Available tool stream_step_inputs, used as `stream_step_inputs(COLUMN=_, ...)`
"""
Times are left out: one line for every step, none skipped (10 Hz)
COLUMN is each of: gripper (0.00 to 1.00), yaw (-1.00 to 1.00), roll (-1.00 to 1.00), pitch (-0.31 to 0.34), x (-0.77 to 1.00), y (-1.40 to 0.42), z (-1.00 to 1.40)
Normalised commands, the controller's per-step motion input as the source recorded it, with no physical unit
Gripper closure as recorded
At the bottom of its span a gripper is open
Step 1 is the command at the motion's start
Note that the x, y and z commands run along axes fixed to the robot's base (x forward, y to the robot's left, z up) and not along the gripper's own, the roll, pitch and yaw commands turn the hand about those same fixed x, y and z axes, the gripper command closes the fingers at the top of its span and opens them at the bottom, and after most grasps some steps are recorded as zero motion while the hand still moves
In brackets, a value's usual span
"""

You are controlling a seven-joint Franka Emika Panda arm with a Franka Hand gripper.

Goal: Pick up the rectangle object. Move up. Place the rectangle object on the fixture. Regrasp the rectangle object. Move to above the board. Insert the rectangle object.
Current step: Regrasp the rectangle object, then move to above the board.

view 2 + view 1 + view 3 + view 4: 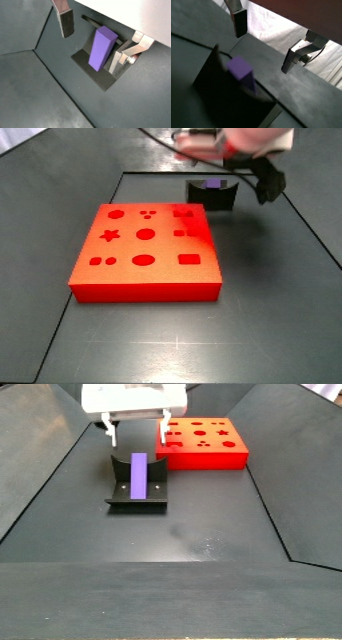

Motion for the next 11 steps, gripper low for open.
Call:
stream_step_inputs(gripper=0.00, yaw=-0.07, roll=0.06, pitch=-0.050, x=0.09, y=0.03, z=-0.92)
stream_step_inputs(gripper=0.00, yaw=-0.07, roll=0.06, pitch=-0.025, x=0.08, y=0.02, z=-0.77)
stream_step_inputs(gripper=0.00, yaw=-0.05, roll=0.06, pitch=-0.002, x=0.08, y=0.02, z=-0.62)
stream_step_inputs(gripper=0.00, yaw=-0.03, roll=0.06, pitch=0.014, x=0.07, y=0.01, z=-0.43)
stream_step_inputs(gripper=0.00, yaw=-0.02, roll=0.05, pitch=0.021, x=0.07, y=0.01, z=-0.29)
stream_step_inputs(gripper=0.00, yaw=0.00, roll=0.04, pitch=0.035, x=0.04, y=0.00, z=-0.19)
stream_step_inputs(gripper=1.00, yaw=0.00, roll=0.00, pitch=0.000, x=0.00, y=0.00, z=0.00)
stream_step_inputs(gripper=1.00, yaw=0.45, roll=-0.14, pitch=-0.231, x=0.02, y=0.04, z=1.00)
stream_step_inputs(gripper=1.00, yaw=0.43, roll=-0.15, pitch=-0.233, x=0.01, y=0.04, z=1.00)
stream_step_inputs(gripper=1.00, yaw=0.29, roll=-0.11, pitch=-0.282, x=0.01, y=0.04, z=1.00)
stream_step_inputs(gripper=1.00, yaw=0.18, roll=-0.07, pitch=-0.318, x=0.00, y=0.04, z=1.00)
